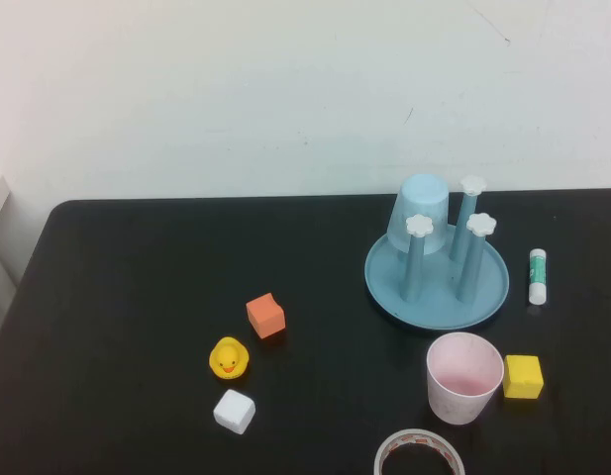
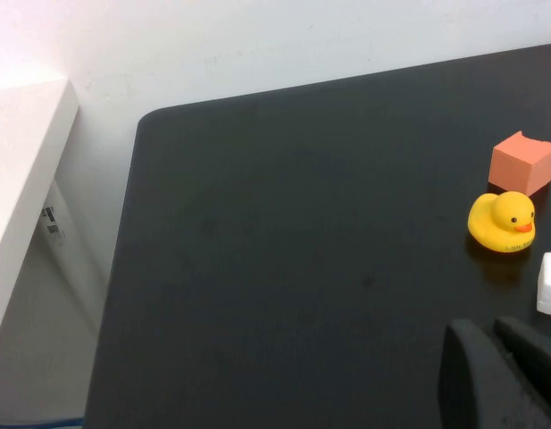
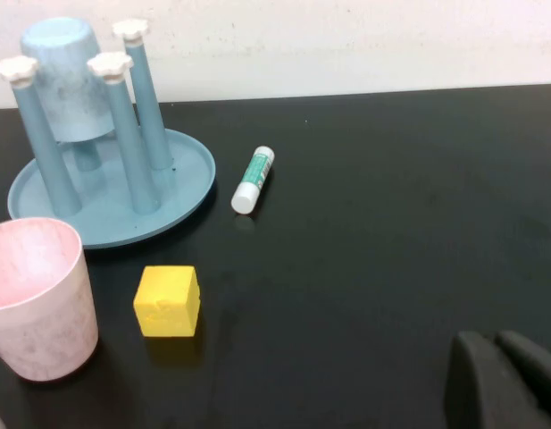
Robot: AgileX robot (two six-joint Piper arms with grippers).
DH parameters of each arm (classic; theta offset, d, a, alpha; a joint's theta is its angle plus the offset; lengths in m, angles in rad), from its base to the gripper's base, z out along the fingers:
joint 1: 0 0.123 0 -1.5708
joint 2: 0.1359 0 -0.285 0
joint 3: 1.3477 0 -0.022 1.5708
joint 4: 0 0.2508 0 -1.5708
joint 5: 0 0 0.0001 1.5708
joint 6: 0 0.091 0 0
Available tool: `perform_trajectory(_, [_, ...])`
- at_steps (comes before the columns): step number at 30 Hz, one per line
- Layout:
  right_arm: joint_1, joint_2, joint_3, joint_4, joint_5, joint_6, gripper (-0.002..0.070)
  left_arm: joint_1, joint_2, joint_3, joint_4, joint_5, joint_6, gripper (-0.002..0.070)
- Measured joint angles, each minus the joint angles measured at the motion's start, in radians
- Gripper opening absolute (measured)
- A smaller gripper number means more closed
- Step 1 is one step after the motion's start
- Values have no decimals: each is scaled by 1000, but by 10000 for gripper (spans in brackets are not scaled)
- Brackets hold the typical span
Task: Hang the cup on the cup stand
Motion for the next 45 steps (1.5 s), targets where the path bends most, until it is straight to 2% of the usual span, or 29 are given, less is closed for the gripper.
perform_trajectory(38, [0, 0, 2, 0, -5, 0, -1, 0, 0, 0, 0, 0, 2, -1])
perform_trajectory(42, [0, 0, 10, -2, -117, 0, -1, 0, 0, 2, 0, -79, 2, -1])
perform_trajectory(45, [0, 0, 10, -2, -303, 0, -1, 0, 0, 2, 0, -258, 2, -3])
